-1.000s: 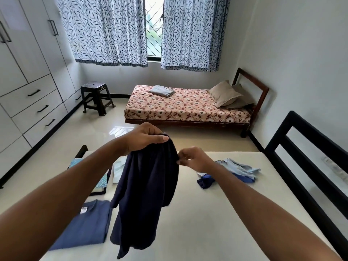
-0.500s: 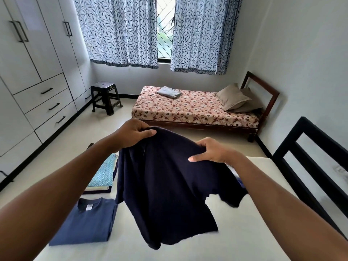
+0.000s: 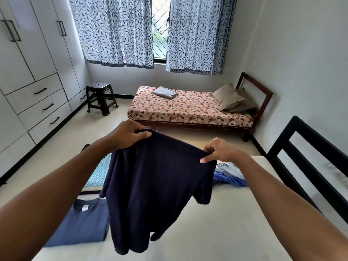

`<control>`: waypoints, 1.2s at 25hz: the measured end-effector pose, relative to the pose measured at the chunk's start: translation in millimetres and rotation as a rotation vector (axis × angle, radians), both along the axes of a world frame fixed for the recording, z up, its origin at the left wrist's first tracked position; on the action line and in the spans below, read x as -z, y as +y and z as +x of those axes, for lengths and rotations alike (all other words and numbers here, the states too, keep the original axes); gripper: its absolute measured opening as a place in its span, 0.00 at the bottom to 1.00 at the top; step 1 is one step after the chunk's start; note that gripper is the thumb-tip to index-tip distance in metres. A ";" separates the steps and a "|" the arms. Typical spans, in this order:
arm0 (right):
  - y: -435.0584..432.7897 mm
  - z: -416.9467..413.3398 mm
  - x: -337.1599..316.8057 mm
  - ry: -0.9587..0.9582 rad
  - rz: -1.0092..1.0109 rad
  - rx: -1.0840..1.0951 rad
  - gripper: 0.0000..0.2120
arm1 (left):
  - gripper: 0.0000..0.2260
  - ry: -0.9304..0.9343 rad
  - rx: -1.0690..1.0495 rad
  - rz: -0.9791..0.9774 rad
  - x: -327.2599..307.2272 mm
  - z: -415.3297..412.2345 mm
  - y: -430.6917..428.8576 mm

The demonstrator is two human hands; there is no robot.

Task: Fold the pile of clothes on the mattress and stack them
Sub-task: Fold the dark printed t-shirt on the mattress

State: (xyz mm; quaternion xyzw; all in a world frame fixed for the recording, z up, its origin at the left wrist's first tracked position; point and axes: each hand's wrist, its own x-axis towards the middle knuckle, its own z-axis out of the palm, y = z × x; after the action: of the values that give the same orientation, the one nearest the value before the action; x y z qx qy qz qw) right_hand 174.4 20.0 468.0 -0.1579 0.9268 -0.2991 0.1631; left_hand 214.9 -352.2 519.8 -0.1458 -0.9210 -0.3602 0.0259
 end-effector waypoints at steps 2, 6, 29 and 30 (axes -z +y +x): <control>-1.2 2.6 -2.4 0.013 -0.082 0.020 0.14 | 0.19 0.011 -0.023 0.002 3.4 1.3 -5.1; -11.4 10.3 1.0 -0.019 -0.153 -0.003 0.17 | 0.20 0.040 -0.041 0.018 6.7 1.8 -10.5; -25.0 12.0 16.5 0.080 0.007 -0.008 0.04 | 0.21 0.048 -0.035 -0.028 15.4 1.0 -13.9; -24.5 12.3 15.6 0.109 0.024 -0.016 0.03 | 0.21 0.041 -0.027 -0.034 15.5 0.7 -14.7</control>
State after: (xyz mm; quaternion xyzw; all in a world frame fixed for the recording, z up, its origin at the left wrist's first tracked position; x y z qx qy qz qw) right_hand 186.6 -4.4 452.4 -0.1795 0.9366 -0.2774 0.1167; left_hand 215.7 -366.8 504.4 -0.1410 -0.9281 -0.3412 0.0471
